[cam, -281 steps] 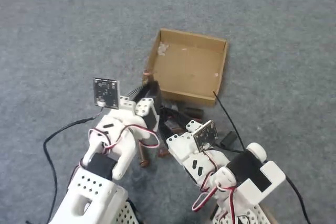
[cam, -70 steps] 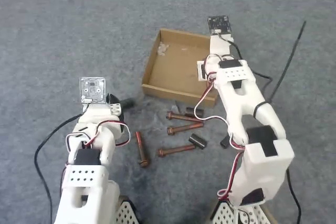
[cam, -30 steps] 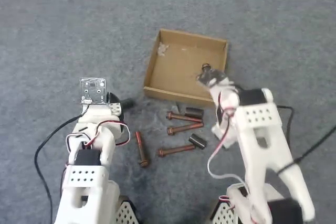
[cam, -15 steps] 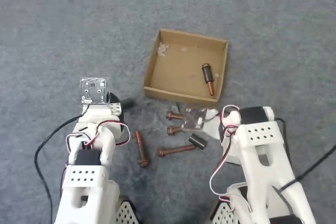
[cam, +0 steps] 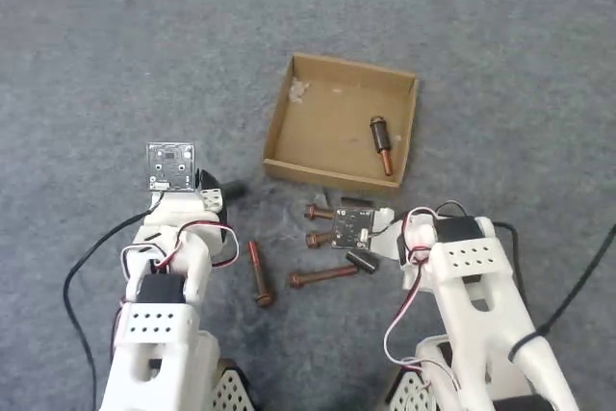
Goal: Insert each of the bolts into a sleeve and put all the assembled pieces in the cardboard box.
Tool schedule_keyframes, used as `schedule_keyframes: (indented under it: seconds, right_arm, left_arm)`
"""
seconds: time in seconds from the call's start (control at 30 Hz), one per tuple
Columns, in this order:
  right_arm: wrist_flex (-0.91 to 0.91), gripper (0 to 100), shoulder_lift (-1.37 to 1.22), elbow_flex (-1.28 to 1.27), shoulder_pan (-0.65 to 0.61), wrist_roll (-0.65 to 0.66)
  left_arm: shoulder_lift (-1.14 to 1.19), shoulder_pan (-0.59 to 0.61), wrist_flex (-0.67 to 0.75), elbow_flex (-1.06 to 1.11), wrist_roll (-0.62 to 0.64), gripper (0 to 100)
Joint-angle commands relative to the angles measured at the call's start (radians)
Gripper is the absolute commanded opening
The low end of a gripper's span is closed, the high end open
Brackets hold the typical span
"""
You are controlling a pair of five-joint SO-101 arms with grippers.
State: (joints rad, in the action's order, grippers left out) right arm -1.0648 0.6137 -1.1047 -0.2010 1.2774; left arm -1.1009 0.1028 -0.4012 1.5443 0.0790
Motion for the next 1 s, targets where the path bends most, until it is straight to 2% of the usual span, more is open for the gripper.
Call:
schedule_keyframes:
  seconds: [0.0, 0.27, 0.53, 0.77, 0.97]
  right_arm:
    - [0.021, 16.2, 0.024, 0.011, 0.044, 0.078]
    - [0.013, 16.2, 0.024, 0.011, 0.130, 0.193]
    - [0.022, 16.2, 0.022, -0.038, 0.079, 0.210]
    - [0.246, 15.9, 0.022, -0.173, 0.067, 0.204]
    - [0.297, 15.8, 0.022, -0.215, 0.067, 0.199]
  left_arm:
    - [-0.020, 0.005, 0.025, -0.007, -0.003, 1]
    - [-0.020, 0.005, 0.025, -0.007, -0.003, 1]
    - [-0.020, 0.005, 0.025, -0.007, -0.003, 1]
    - [-0.020, 0.005, 0.025, -0.007, -0.003, 1]
    - [-0.020, 0.005, 0.025, -0.007, -0.003, 1]
